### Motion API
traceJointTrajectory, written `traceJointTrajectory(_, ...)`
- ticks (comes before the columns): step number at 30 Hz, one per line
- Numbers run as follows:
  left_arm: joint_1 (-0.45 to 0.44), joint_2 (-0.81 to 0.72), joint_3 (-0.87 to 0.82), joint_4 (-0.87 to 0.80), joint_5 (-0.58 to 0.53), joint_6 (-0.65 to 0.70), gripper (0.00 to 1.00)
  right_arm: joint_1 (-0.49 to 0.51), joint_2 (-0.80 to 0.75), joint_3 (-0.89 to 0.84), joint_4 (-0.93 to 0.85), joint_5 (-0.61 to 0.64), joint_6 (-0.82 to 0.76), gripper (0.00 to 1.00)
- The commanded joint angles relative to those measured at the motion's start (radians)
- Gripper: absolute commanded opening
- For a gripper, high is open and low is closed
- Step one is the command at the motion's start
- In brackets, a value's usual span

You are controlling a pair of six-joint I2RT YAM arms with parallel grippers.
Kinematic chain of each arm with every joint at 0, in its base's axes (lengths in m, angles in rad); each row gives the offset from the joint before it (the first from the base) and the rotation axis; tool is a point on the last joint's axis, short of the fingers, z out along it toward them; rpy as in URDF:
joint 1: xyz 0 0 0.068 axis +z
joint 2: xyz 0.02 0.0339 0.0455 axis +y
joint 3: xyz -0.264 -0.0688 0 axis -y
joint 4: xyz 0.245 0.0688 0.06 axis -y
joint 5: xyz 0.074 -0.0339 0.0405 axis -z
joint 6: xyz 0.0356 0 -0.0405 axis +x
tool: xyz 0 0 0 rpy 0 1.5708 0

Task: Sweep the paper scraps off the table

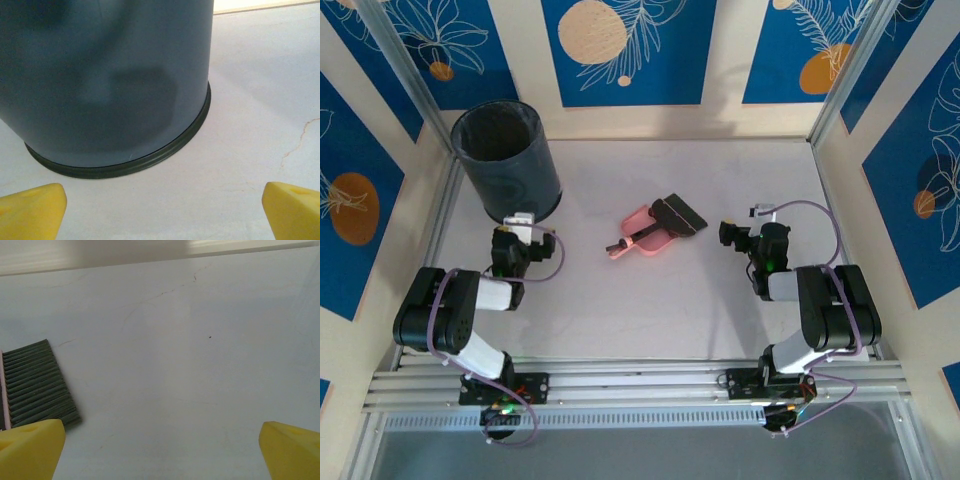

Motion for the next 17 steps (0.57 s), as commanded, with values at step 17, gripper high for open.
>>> traceJointTrajectory(17, 0.014, 0.004, 0.018, -0.007, 0.038, 0.02, 1.0, -0.004, 0.0, 0.015, 0.003, -0.009, 0.001, 0.99)
